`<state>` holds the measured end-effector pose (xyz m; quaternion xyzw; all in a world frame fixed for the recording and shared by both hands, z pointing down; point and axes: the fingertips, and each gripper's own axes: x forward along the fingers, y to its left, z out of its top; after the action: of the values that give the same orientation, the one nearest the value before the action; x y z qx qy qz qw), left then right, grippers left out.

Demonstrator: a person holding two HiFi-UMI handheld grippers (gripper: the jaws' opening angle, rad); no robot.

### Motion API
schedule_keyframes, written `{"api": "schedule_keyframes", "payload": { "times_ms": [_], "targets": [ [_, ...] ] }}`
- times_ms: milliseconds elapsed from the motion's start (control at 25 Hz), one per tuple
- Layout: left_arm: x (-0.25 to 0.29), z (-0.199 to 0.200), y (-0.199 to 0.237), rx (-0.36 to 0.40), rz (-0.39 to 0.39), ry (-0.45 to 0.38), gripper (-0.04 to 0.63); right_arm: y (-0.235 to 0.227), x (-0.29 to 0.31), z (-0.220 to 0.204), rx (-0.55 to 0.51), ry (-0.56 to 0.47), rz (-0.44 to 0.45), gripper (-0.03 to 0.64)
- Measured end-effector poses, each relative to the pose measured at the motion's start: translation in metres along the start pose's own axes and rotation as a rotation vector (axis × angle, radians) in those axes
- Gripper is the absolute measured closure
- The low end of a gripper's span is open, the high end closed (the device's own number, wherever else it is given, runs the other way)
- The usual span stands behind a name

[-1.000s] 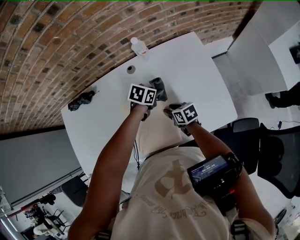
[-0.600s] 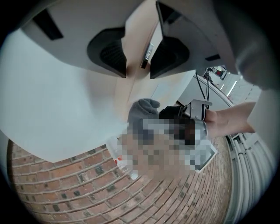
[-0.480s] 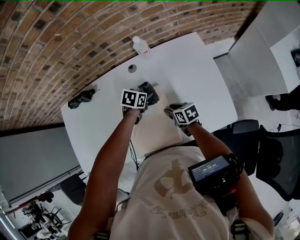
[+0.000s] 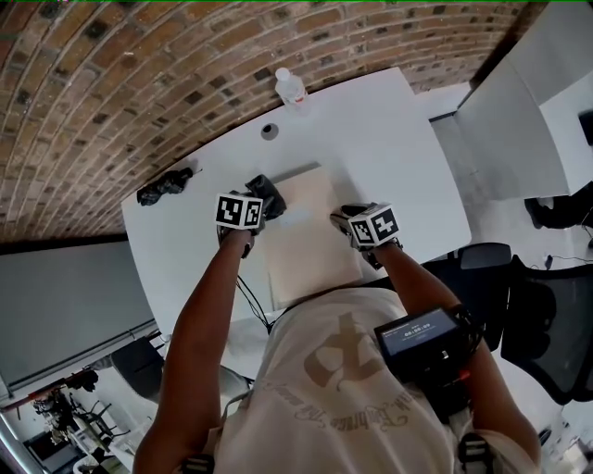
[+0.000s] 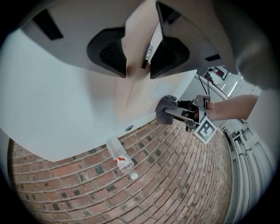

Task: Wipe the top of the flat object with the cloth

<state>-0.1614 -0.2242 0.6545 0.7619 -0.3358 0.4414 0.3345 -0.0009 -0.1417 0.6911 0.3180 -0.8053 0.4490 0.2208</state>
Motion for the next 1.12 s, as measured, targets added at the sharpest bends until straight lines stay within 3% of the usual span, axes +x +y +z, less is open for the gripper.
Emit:
{"api": "schedule_keyframes", "payload": {
  "times_ms": [400, 560, 680, 840, 1120],
  "targets": [
    [-0.028, -0.039, 0.038, -0.22, 0.025, -0.082, 0.492, 0.0, 0.0, 0.0, -0.007, 0.004, -0.008, 0.434],
    [-0.038, -0.05, 0.047, -0.273, 0.046, -0.101, 0.492, 0.001, -0.001, 0.001, -0.004, 0.0, -0.012, 0.434],
    [-0.044, -0.051, 0.043, -0.304, 0.014, -0.125, 0.492, 0.001, -0.002, 0.002, 0.012, -0.01, -0.014, 0.434],
    [-0.044, -0.037, 0.012, -0.282, -0.102, -0.158, 0.493, 0.002, -0.006, 0.002, 0.029, -0.033, -0.017, 0.434],
    [-0.024, -0.005, -0.064, -0.151, -0.256, -0.145, 0.494, 0.015, -0.015, -0.01, 0.052, -0.03, 0.021, 0.434]
  ]
}}
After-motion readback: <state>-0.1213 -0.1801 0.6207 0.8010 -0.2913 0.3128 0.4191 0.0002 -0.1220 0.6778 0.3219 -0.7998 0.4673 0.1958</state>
